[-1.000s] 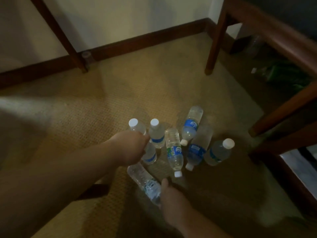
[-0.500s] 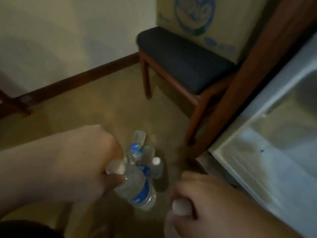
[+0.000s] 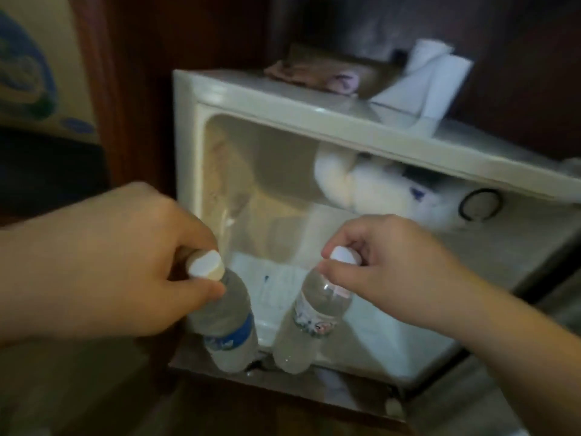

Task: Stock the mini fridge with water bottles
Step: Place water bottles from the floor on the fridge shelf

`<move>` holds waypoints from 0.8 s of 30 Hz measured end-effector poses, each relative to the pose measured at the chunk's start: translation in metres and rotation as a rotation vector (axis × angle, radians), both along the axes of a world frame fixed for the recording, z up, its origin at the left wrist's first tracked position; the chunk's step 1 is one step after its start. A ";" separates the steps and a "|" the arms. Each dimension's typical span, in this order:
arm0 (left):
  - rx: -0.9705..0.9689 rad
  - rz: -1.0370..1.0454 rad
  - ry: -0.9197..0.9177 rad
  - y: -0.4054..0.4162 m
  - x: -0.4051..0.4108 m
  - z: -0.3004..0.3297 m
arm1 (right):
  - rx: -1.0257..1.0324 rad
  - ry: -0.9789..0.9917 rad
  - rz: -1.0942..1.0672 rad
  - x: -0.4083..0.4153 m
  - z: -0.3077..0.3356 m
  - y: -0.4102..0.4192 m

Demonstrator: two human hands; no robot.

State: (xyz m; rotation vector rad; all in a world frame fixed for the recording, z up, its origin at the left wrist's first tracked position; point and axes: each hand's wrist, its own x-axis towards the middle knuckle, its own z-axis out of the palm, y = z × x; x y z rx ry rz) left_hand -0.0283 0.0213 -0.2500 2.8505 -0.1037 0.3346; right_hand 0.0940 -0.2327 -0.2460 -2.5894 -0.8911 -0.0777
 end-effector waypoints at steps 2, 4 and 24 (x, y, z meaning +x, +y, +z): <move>0.008 -0.006 0.099 -0.013 0.012 0.003 | 0.061 -0.069 -0.125 0.010 -0.012 -0.006; -0.070 -0.032 0.085 -0.022 0.025 -0.005 | 0.045 -0.088 -0.231 0.021 -0.031 -0.008; -0.334 0.072 -0.155 -0.039 0.102 -0.065 | 0.634 -0.274 -0.830 0.155 -0.147 -0.009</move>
